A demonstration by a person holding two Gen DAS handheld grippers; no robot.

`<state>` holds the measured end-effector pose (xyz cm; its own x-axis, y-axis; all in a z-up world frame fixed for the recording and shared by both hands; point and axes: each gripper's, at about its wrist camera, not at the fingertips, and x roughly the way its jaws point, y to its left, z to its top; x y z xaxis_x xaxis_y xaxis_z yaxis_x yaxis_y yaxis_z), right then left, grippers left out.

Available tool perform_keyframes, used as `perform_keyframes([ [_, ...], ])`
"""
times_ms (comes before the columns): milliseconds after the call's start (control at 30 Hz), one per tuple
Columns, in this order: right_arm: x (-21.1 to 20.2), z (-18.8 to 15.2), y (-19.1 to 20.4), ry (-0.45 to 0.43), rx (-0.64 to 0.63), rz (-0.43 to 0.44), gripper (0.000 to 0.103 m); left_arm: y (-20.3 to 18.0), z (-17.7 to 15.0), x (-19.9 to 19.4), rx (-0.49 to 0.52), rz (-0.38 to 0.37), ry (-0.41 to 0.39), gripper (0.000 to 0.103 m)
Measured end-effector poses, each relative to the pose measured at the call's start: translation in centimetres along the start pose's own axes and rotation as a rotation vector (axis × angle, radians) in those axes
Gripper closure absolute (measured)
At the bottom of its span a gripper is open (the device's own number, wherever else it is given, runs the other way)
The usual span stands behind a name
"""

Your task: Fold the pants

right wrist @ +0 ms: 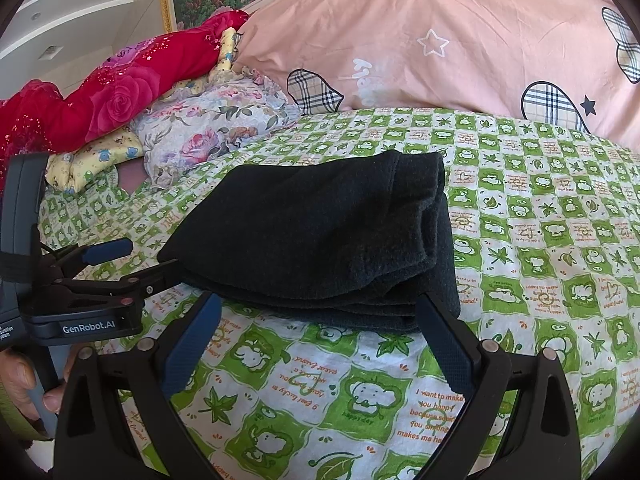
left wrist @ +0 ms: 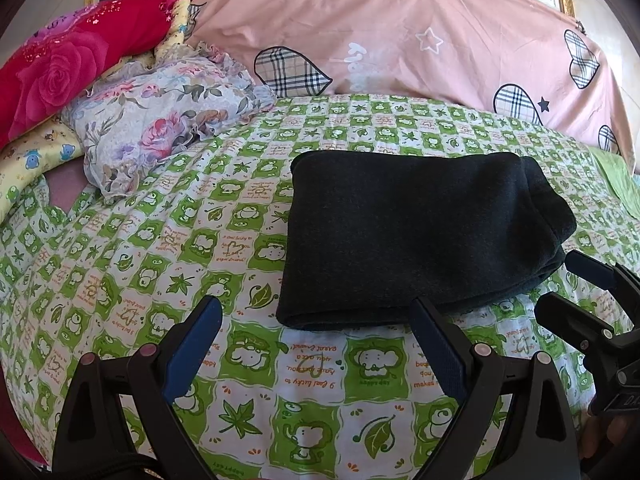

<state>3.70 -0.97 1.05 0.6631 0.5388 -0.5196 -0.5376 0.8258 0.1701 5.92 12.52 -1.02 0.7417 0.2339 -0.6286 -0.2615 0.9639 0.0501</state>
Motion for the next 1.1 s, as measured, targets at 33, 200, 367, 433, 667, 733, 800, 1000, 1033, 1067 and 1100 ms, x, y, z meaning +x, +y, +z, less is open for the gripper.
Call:
perform_keyframes([
  [33,0.0,0.0,0.0,0.000,-0.001,0.001,0.005,0.0,0.1,0.0,-0.001,-0.002,0.000,0.008],
  [200,0.0,0.0,-0.1,-0.003,-0.001,0.001,0.005,0.1,0.1,0.0,-0.002,-0.002,0.000,0.008],
  [367,-0.4,0.2,-0.1,-0.008,-0.003,-0.006,0.005,0.0,0.3,-0.3,-0.007,-0.007,-0.012,0.008],
  [433,-0.6,0.3,-0.2,-0.011,-0.002,-0.009,0.005,-0.1,0.4,-0.5,-0.004,-0.006,-0.016,0.008],
  [667,-1.3,0.8,-0.5,-0.028,0.001,-0.020,0.005,-0.4,0.8,-1.1,0.002,-0.011,-0.029,0.008],
  [733,-1.5,0.9,-0.6,-0.031,0.002,-0.022,0.005,-0.4,0.8,-1.3,0.003,-0.015,-0.032,0.008],
  [800,-1.8,1.1,-0.5,-0.038,0.000,-0.023,0.005,-0.5,0.8,-1.4,0.004,-0.017,-0.034,0.008],
  [1000,-2.0,1.7,-0.7,-0.050,-0.004,-0.021,0.005,-0.7,1.0,-1.6,0.007,-0.017,-0.038,0.008],
  [1033,-2.0,1.7,-0.7,-0.051,-0.003,-0.020,0.005,-0.7,1.0,-1.6,0.006,-0.013,-0.041,0.008],
  [1067,-2.0,1.7,-0.7,-0.052,-0.003,-0.019,0.005,-0.7,1.0,-1.6,0.007,-0.011,-0.041,0.008],
  [1100,-2.0,1.8,-0.8,-0.052,-0.003,-0.018,0.005,-0.7,1.1,-1.6,0.007,-0.012,-0.039,0.008],
])
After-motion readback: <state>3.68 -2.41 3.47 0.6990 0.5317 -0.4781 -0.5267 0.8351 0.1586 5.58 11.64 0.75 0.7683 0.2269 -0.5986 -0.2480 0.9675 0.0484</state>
